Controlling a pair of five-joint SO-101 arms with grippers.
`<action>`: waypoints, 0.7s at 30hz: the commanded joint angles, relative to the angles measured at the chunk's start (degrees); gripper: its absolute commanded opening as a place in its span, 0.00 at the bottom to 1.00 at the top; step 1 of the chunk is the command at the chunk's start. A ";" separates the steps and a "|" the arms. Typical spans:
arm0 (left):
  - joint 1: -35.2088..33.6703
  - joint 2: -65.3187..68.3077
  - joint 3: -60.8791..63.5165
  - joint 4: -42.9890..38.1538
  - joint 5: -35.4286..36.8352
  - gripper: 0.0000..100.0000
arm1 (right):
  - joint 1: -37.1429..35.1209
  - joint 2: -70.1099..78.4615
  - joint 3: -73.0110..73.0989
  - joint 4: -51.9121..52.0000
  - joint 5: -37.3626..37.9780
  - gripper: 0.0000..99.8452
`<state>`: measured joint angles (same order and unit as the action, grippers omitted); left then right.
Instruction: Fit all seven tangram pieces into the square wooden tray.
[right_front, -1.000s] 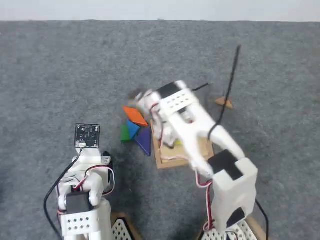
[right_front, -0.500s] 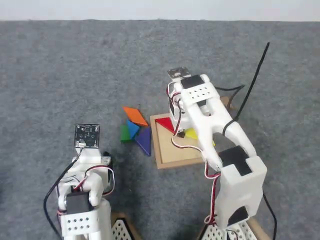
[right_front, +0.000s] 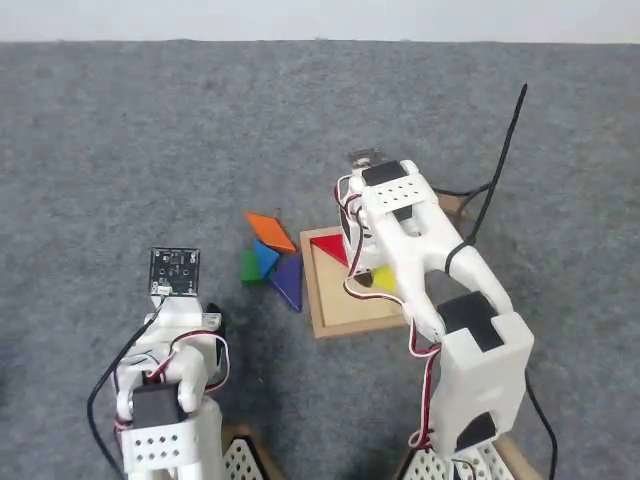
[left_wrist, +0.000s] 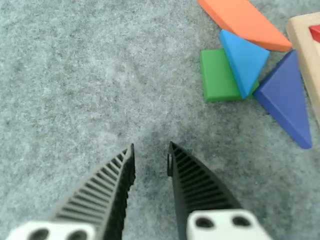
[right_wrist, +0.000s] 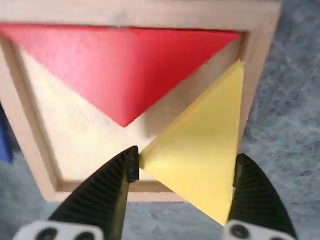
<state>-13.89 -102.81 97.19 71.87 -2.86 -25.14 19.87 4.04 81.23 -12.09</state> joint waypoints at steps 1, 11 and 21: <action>-0.18 -1.32 -0.66 0.35 0.62 0.10 | 1.01 -0.40 -0.62 -2.68 -6.07 0.22; -0.18 -1.32 -0.66 0.35 0.62 0.10 | 0.84 -0.40 -0.70 -4.79 -10.46 0.27; -0.18 -1.32 -0.66 0.35 0.62 0.10 | -0.57 -0.40 -0.62 -4.79 -10.64 0.43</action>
<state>-13.89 -102.81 97.19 71.87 -2.86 -25.14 19.87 4.04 76.75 -22.02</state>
